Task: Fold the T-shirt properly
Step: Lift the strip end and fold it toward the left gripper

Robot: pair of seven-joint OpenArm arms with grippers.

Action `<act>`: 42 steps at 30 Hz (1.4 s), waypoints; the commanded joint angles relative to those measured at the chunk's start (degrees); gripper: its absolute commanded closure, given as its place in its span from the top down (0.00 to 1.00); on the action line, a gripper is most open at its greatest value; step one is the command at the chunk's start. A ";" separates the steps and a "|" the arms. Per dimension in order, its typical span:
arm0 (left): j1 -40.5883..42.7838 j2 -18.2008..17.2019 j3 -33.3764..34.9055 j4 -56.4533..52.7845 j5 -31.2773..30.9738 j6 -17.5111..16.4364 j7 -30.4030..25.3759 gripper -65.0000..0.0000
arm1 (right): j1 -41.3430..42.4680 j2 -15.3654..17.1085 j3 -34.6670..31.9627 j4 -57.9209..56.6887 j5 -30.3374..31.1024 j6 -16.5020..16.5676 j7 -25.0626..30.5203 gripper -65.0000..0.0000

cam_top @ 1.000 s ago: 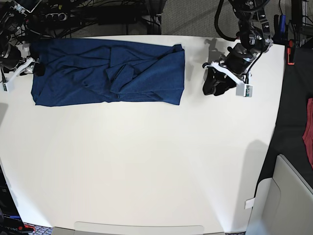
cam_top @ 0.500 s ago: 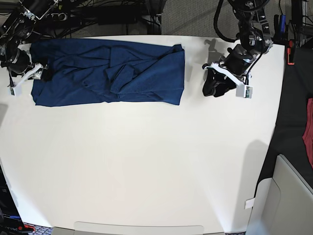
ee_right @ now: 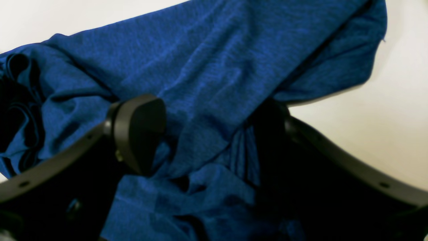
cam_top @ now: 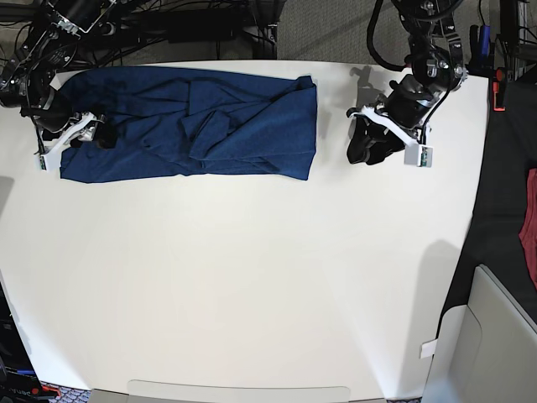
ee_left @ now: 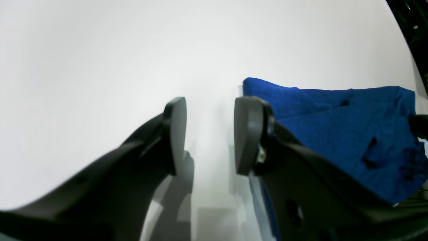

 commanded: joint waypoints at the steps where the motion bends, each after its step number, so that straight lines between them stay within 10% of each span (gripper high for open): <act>1: -0.27 -0.31 -0.07 1.13 -0.91 -0.59 -1.33 0.35 | -0.72 -0.05 -0.28 -0.13 -1.66 -0.32 -3.31 0.64; 16: -0.27 -0.31 -0.07 1.13 -1.00 -0.59 -1.33 0.35 | -2.04 1.35 -0.28 1.90 7.04 -0.32 -3.31 0.07; 32: -0.18 -0.31 -0.16 1.13 -1.00 -0.59 -1.33 0.35 | -1.08 4.61 5.08 7.26 18.74 -0.32 -3.31 0.06; 42: -0.18 -0.31 -0.25 1.13 -1.00 -0.59 -1.33 0.35 | -3.98 -0.05 -8.63 14.73 26.12 -0.32 -3.31 0.06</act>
